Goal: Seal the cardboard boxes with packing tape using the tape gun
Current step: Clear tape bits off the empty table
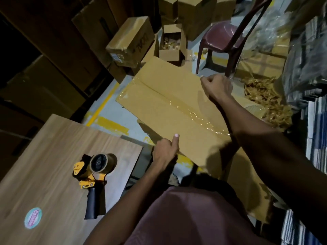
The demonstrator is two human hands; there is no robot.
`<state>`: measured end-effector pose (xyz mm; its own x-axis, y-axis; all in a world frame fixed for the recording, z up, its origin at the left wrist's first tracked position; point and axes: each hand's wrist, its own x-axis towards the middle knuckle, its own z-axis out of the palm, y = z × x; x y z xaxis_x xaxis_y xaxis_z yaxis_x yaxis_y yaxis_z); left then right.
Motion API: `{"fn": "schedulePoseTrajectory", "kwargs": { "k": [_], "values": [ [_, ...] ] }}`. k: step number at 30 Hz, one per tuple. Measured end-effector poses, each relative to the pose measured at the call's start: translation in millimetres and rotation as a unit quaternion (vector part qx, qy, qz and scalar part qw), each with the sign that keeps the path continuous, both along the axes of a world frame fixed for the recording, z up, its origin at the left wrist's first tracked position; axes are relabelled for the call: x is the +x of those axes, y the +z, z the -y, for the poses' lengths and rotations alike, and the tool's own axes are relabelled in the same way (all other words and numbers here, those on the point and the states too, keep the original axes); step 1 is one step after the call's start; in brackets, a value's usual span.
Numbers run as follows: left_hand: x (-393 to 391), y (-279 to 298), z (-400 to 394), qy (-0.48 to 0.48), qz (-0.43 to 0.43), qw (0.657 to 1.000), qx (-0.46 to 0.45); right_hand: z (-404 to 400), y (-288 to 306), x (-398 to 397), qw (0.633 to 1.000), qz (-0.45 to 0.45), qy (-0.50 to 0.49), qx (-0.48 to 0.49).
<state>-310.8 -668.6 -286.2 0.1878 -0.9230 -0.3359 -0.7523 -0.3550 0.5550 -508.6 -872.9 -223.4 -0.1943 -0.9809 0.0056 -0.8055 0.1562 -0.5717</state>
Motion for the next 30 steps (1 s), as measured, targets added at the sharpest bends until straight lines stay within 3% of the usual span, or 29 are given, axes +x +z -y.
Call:
{"fn": "schedulePoseTrajectory", "kwargs": {
  "k": [5, 9, 18, 30],
  "values": [
    [-36, 6, 24, -0.129, -0.016, 0.988, 0.088, 30, -29, -3, 0.988, -0.064, 0.079, 0.117],
    [-50, -2, 46, -0.126, -0.001, 0.986, 0.106, 38, -53, -14, 0.973, -0.068, 0.154, 0.158],
    [-88, 1, 71, -0.125, 0.007, 0.986, 0.108, 78, -39, -29, 0.967, -0.002, 0.191, 0.167],
    [-133, 13, 83, -0.155, 0.059, 0.974, 0.152, 87, -56, -42, 0.966, -0.049, 0.221, 0.127]
  ]
}}
